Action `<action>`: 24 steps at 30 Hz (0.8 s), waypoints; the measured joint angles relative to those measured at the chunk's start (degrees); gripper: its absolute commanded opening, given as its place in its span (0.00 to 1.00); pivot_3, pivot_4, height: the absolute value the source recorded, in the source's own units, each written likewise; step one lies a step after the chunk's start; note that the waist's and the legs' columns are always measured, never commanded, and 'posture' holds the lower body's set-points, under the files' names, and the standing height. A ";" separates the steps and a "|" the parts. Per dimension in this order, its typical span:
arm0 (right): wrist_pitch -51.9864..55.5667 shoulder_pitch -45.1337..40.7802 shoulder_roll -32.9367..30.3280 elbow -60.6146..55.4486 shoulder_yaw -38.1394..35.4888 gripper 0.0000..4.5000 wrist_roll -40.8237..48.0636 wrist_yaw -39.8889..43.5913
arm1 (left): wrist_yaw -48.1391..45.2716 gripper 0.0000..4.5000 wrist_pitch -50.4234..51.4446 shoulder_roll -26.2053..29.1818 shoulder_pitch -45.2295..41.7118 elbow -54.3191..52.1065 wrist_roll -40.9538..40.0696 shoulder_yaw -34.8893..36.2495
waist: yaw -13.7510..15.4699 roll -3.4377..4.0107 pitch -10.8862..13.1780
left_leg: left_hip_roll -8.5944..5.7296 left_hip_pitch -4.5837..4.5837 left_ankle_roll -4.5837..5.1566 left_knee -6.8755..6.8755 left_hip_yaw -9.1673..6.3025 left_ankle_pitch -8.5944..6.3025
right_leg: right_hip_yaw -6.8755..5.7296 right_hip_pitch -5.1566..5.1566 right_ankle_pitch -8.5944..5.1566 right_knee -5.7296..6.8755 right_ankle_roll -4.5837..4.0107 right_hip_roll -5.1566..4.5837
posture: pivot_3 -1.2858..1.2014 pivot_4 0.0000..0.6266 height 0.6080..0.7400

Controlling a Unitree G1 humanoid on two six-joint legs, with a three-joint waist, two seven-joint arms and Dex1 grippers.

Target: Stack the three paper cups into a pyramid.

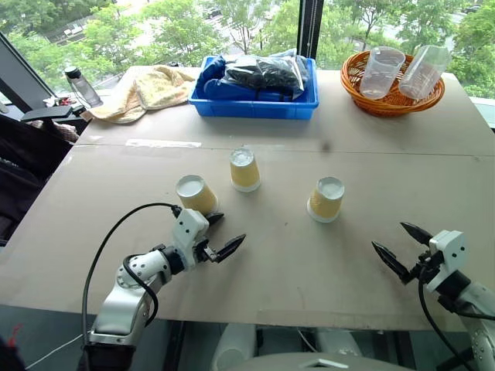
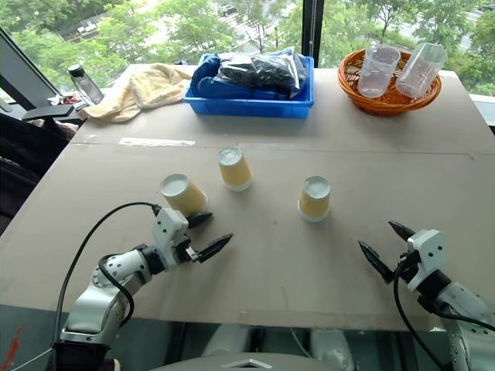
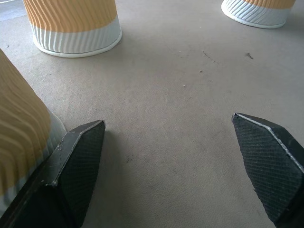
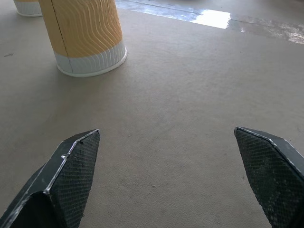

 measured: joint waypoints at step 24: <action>4.07 -7.07 -4.05 2.21 -0.03 1.00 2.70 5.61 | 1.70 0.98 -6.19 -3.93 3.83 -1.59 -0.54 0.14 | -0.22 -0.07 0.10 | 0.00 0.02 0.02 0.07 0.00 -0.01 | -0.01 0.01 0.01 0.10 0.01 0.03 | 0.52 0.24 1.00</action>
